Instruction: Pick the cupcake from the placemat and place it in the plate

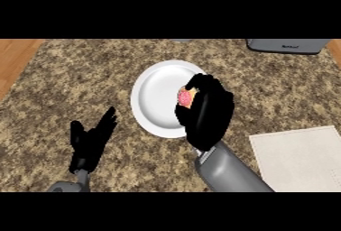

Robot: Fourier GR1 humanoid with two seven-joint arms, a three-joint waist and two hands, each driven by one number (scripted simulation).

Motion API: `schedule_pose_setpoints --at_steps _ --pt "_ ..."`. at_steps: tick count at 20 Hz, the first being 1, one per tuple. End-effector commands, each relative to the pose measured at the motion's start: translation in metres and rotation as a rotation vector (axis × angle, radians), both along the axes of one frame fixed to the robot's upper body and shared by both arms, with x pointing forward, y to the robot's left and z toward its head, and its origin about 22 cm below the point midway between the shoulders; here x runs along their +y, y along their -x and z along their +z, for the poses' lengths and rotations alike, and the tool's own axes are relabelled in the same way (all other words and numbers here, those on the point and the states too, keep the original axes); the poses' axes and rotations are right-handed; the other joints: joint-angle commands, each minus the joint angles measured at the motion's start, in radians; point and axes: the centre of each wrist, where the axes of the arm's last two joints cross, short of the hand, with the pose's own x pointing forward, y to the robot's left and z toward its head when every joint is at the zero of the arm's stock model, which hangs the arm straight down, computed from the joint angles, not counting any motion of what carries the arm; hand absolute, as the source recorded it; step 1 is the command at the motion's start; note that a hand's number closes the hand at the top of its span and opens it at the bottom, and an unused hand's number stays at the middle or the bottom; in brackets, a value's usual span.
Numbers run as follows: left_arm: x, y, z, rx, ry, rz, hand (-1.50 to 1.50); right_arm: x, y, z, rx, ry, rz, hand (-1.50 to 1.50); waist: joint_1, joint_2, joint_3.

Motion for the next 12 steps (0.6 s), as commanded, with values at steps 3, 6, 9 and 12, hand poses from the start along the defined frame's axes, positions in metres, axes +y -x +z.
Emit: schedule_pose_setpoints --at_steps 3,6,9,12 --pt "-0.006 -0.001 0.001 0.000 0.019 0.025 0.00 -0.003 -0.009 -0.006 -0.058 -0.208 -0.195 1.50 -0.026 0.007 -0.001" --pt "0.006 0.007 -0.008 0.008 0.004 0.031 0.00 -0.012 -0.011 -0.016 -0.064 -0.226 -0.217 1.50 -0.036 0.008 -0.001" --pt "0.006 0.014 -0.017 0.034 0.003 0.029 0.00 -0.018 -0.027 -0.015 -0.074 -0.237 -0.247 1.50 -0.030 0.013 -0.001" --pt "0.003 0.006 -0.009 0.012 -0.003 0.037 0.00 -0.032 -0.032 -0.037 -0.078 -0.236 -0.253 1.50 -0.041 0.014 0.000"
